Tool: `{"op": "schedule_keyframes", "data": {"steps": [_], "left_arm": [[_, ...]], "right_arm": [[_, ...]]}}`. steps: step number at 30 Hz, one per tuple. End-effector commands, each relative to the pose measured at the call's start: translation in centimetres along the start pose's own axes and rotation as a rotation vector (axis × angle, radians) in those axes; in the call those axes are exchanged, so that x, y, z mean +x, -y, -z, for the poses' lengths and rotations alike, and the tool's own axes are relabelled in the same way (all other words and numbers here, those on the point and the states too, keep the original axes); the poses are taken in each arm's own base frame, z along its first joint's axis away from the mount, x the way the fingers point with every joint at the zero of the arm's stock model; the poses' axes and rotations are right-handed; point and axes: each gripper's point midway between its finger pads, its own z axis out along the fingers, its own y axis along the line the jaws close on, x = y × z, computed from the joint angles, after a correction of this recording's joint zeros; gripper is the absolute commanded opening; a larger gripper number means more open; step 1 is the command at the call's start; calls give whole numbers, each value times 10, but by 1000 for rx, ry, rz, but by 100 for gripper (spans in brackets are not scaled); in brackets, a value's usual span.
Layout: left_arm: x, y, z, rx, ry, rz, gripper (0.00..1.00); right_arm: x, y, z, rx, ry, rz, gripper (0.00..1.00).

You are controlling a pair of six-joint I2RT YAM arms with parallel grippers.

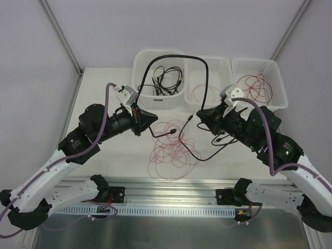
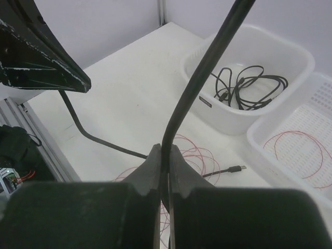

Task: Untangle the cables

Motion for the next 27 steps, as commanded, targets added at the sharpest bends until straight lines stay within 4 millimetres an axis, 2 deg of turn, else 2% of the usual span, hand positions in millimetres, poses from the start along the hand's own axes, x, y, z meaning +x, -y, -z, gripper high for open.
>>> {"op": "schedule_keyframes", "data": {"steps": [1,2,3,8,9,10,11,13,15,17,19,20,22,23,27], "left_arm": [[-15,21,-4,107,65,4,6],[-11,21,-5,115,60,7,6],[-11,22,-6,120,66,8,6],[-4,33,-12,199,76,31,10],[-3,35,-13,215,75,33,13],[5,35,-16,225,60,47,14],[-3,42,-17,263,97,40,16],[-1,44,-20,287,109,40,23],[1,38,-24,259,127,40,25],[3,32,-26,229,131,50,33],[-1,30,-24,214,153,58,42],[-2,30,-24,212,157,58,51],[-3,28,-25,200,162,65,55],[-4,28,-25,199,162,68,61],[-7,29,-27,205,166,85,69]], "right_arm": [[-2,-6,-18,-15,-56,4,1],[2,-13,-22,-59,-75,5,1],[7,-36,-28,-177,-66,-21,1],[18,-58,-45,-281,-71,-72,1],[9,-65,-47,-317,-25,-86,1],[13,-67,-53,-317,-38,-120,1],[14,-67,-56,-309,-43,-131,1],[16,-63,-64,-276,-54,-160,1],[13,-73,-65,-334,-43,-167,1],[17,-81,-65,-378,-56,-155,1],[29,-81,-66,-381,-93,-146,1],[40,-80,-68,-379,-117,-140,1],[46,-83,-66,-398,-128,-137,1],[49,-87,-65,-419,-133,-137,1],[69,-91,-67,-449,-183,-129,1]]}}
